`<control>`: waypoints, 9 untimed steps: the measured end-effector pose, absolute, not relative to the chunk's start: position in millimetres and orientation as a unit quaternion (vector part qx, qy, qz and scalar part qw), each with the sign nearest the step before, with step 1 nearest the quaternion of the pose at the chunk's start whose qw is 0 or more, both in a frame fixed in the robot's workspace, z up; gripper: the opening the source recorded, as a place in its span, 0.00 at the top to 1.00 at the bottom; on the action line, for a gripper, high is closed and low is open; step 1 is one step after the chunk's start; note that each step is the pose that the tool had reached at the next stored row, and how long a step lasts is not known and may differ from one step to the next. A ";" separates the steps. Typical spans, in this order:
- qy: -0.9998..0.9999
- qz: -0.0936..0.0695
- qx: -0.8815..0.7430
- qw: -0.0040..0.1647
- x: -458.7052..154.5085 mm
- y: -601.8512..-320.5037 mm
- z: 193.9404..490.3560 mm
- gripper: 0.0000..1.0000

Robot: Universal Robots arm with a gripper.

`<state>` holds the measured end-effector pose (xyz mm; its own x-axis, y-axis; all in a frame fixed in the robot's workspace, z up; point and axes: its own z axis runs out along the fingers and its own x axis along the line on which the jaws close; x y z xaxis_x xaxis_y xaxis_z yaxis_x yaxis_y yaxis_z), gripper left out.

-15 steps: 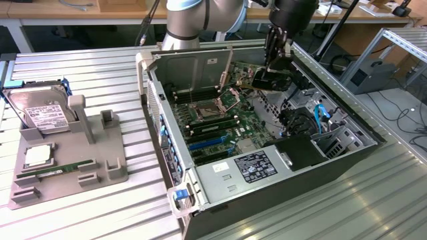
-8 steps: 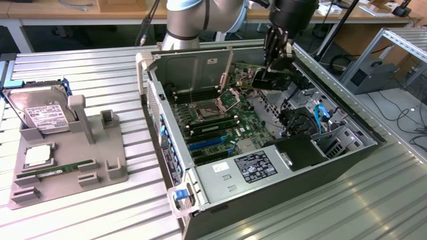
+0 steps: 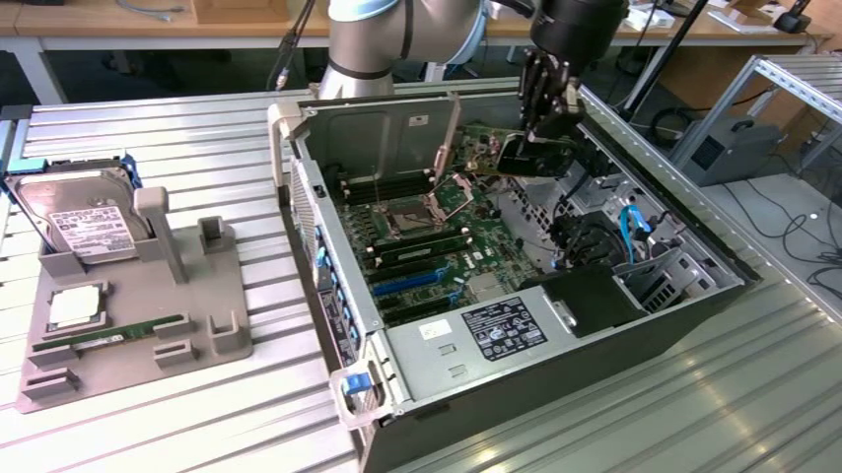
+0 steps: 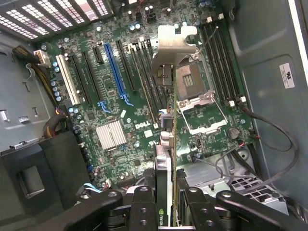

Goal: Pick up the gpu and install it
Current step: 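Insert the gpu into the slot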

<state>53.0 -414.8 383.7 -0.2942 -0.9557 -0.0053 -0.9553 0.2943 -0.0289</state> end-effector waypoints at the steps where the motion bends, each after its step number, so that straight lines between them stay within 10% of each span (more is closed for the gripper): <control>1: 0.803 -0.010 -0.596 0.011 53.0 -414.8 383.7 0.73; 9: 0.784 -0.010 -0.620 0.011 53.0 -414.8 383.7 0.73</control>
<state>53.0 -414.8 383.7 -0.2302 -0.9731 -0.0053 -0.9727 0.2302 -0.0289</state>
